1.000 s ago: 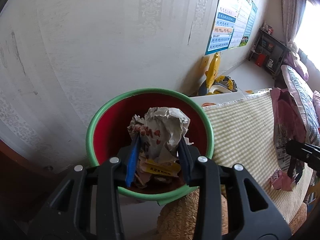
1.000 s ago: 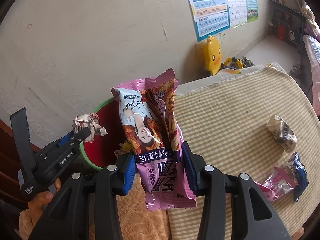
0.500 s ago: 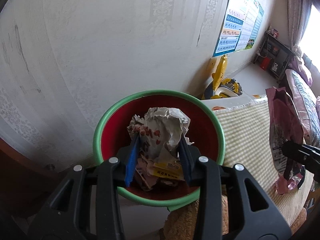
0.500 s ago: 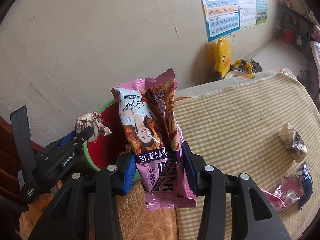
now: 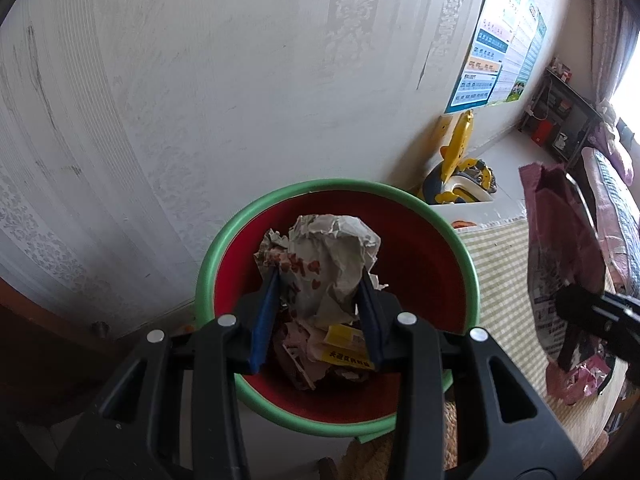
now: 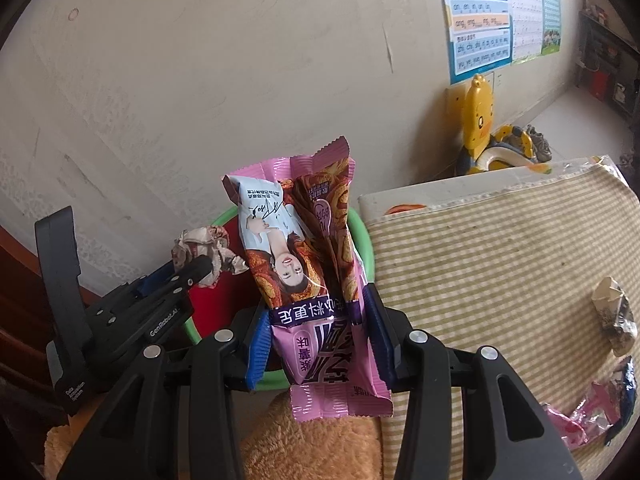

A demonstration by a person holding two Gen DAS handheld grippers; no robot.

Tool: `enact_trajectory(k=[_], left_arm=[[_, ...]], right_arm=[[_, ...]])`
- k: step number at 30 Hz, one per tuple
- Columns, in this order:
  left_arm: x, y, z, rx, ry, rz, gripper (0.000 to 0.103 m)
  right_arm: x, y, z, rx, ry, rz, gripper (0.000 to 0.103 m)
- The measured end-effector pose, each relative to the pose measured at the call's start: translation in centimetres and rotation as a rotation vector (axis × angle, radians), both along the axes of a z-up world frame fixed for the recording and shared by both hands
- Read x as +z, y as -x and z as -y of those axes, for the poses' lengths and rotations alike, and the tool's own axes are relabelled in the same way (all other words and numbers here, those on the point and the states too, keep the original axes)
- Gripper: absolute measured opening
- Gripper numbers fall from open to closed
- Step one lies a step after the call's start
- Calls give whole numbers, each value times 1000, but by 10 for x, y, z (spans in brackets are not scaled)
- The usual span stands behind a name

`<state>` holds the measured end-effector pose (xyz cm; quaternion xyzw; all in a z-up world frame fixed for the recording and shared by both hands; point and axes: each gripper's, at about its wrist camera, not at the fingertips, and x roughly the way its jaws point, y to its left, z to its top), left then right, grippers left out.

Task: Collect trash
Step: 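Carry the foil ball and pink bag over the red bucket and open both tools, then grasp the pink wrapper with the left tool while the right tool grasps the blue wrapper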

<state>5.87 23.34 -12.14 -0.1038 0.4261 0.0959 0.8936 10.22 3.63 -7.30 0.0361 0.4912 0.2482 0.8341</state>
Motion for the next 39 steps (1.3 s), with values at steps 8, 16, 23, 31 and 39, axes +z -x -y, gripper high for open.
enact_trajectory(k=[8,16,23,31,39], left_arm=[[-7,-6,-3,8,5,-16,40],[-9,-7,-5,28,6,-20,63],[-3,-1,4,6,13,-17,67],[9,9,49,-105,-5,-9,67],[16,22,133,-314,-40,-20,71]], right_arm=[[-7,-6,-12,23,2,-17,43],[-7,-14,-15,20,-71,-31,67],[-5,1,6,11,-50,-32,67],[-8,33,72,-74,-5,-47,67],[-26,62,210,-359,108,-61,72]])
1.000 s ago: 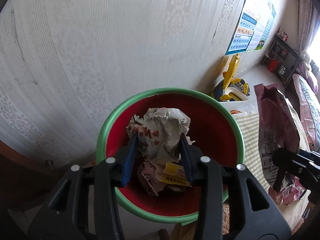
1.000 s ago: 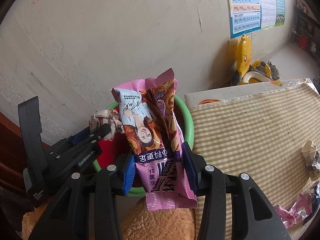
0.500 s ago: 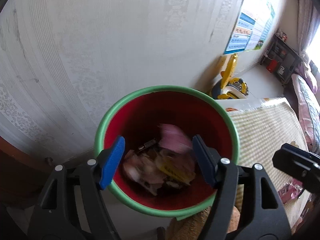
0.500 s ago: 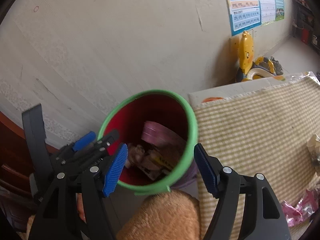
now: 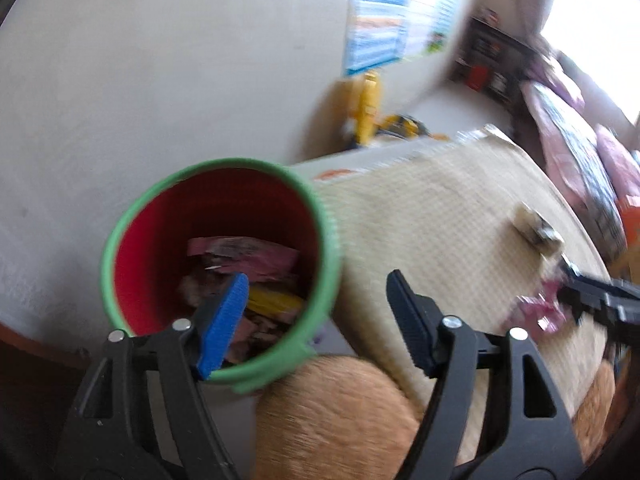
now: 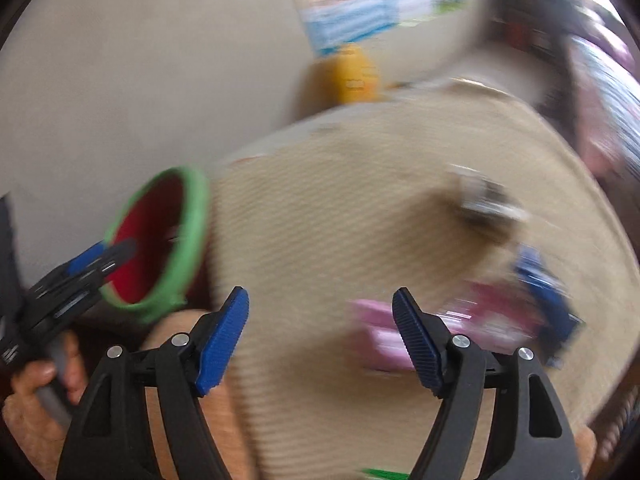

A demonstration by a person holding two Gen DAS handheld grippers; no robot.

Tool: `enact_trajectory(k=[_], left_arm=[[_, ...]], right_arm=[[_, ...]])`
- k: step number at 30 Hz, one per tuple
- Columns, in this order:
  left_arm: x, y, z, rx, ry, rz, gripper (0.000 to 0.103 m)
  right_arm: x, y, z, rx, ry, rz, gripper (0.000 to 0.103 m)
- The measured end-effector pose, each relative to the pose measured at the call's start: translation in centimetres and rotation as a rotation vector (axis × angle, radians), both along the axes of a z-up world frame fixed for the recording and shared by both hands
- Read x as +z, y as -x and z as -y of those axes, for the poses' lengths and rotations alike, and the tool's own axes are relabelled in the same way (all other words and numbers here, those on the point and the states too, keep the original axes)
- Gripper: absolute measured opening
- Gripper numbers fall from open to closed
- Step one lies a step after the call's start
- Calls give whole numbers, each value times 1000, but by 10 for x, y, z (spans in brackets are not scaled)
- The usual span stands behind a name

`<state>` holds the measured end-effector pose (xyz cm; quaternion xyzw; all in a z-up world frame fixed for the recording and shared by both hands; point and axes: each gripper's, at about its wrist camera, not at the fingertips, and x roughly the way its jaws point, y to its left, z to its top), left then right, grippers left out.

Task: Collect trash
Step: 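Grasp the pink wrapper with the left tool while the right tool grasps the blue wrapper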

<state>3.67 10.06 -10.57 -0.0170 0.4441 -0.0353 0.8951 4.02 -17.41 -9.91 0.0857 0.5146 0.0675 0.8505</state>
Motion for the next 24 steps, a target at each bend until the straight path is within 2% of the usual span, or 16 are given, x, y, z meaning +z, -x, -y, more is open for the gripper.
enact_trajectory(k=[4,6,8,13,14,15,17,24], left_arm=[[2,11,53,-141,-22,-6,72],[3,16,80,-220,-34,-14,73],[3,22,105,-289,-56,-14,79],[-1,31,158,-437,-120,-18,83],[-4,32,168,-464,-132,-25,83],[-5,32,175,-485,-140,-31,83],[-12,32,195,-534,-169,-55,83],[-27,27,250,-687,-263,-83,83]], right_arm=[[-17,6,73,-171,44,-43,72],[-26,9,97,-217,54,-60,73],[-39,8,114,-235,59,-93,73],[-65,9,138,-246,36,-114,71],[-70,8,142,-246,32,-125,63],[-72,9,144,-246,28,-130,49],[-68,16,148,-248,15,-114,36],[-44,51,162,-311,-103,-72,30]])
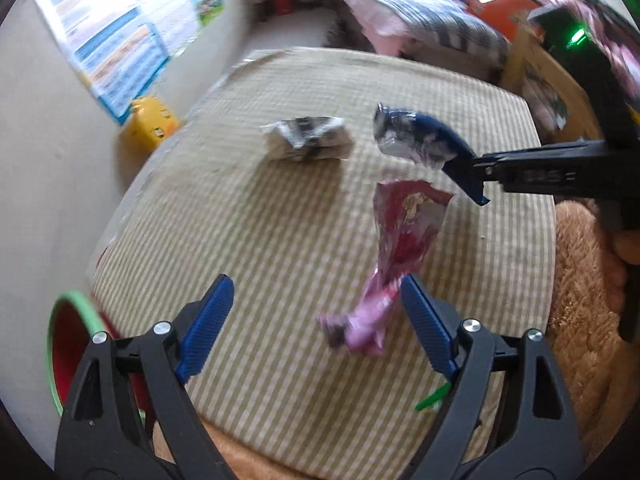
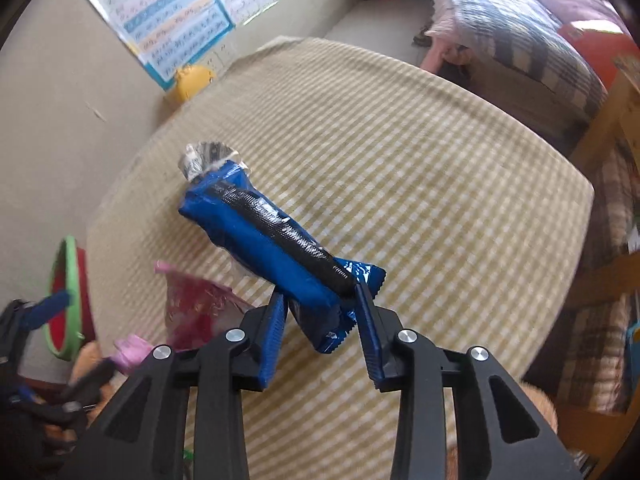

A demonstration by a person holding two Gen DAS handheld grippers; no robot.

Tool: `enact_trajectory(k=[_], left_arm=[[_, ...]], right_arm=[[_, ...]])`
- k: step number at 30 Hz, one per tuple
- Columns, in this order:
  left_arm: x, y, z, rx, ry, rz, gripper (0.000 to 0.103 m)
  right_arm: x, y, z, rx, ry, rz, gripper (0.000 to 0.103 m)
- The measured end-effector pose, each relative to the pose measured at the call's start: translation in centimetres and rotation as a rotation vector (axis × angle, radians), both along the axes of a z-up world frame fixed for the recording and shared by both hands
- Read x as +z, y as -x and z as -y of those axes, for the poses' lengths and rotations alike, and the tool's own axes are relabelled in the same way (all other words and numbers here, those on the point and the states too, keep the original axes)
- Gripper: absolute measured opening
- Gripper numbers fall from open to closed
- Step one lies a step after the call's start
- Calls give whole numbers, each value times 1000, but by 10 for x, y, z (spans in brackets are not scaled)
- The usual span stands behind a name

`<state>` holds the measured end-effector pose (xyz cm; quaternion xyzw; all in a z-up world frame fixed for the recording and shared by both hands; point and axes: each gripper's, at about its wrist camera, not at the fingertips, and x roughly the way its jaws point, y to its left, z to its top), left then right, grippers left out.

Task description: Collect trash

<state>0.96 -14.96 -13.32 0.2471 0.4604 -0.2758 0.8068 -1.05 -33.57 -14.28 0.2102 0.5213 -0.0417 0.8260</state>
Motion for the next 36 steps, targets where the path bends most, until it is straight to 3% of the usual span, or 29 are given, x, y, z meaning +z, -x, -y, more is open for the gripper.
enact_trajectory(k=[7,11,12,14,16,20,24,29,36], left_arm=[[-33,-3,38,-106,-81,-101,83],[-51,-3,41,-103,-105,-155,81],[-54,-3,40,-95,-100,-170,76],[-62,-6,36,-70,-96,-217,37],[-62,-7,31,-35,-60,-244,30],[-34,-6,12,53,17,-152,28],[11,-5,-12,147,95,-27,28],[58,-10,-44,276,176,89,28],[99,-15,-76,398,242,186,28]], right_arm=[[1,24,4,-20,-26,-4,32],[-2,27,12,-51,-52,0,33],[-2,26,15,-56,-55,5,35],[-1,27,16,-60,-49,14,42],[0,25,16,-56,-46,18,47],[1,16,10,-31,18,19,54],[5,0,-2,19,118,53,70],[-2,-21,-13,69,136,71,73],[-22,-38,-16,62,124,-5,73]])
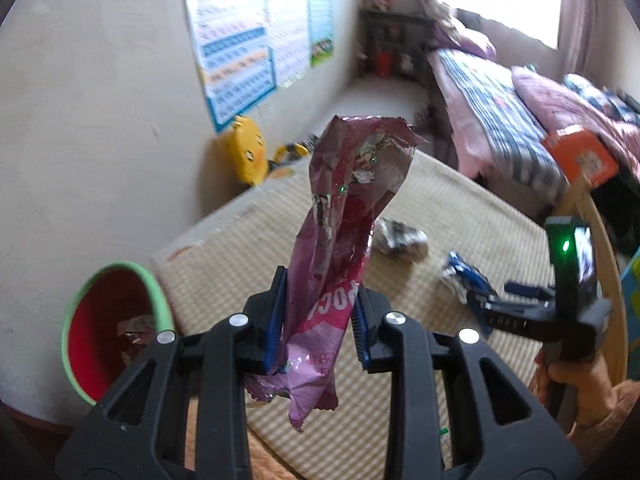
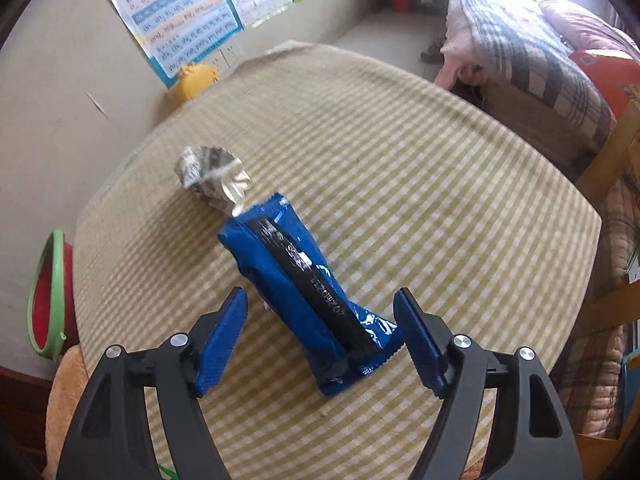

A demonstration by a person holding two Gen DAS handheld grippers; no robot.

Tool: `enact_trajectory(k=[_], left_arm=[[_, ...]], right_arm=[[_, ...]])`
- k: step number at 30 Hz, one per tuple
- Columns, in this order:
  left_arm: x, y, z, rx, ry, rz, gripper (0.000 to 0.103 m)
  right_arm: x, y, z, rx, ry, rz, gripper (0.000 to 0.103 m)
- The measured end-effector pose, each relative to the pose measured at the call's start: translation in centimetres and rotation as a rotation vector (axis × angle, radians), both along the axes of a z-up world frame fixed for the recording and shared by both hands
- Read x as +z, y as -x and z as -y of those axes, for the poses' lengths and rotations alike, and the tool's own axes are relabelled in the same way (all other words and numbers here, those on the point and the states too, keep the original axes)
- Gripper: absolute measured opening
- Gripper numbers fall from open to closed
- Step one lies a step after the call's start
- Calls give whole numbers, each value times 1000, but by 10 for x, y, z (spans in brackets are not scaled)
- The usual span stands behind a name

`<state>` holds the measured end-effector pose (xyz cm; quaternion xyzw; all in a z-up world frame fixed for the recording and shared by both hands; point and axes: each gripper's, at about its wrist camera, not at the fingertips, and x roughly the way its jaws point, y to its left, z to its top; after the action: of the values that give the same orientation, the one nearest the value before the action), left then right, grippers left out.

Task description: Collect trash

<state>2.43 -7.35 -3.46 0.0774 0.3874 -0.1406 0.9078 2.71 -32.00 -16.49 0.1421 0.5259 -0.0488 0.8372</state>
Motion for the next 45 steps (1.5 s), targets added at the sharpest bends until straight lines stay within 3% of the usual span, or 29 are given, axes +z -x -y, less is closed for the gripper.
enact_trajectory(k=[10,13,14,17,28,33,45], left_arm=[[12,-5,-35,82,36,41,29],[10,-4,-44,99,46,40,29],[10,-4,-47,104,49,40,29],[10,-4,-53,117,60,38,29],[8,-5,-78,172,91,46,29],[7,-4,-87,187,104,46,29],[6,-3,-98,204,115,48,29]], right_arm=[[-2,-4,-19,42,101,-21,71],[-2,-3,-22,54,109,-26,51],[-2,-2,-23,56,100,-30,38],[8,5,-29,52,57,-10,31],[87,26,-60,51,-51,184,30],[113,29,-79,91,-50,239,31],[140,32,-112,158,-17,300,32]])
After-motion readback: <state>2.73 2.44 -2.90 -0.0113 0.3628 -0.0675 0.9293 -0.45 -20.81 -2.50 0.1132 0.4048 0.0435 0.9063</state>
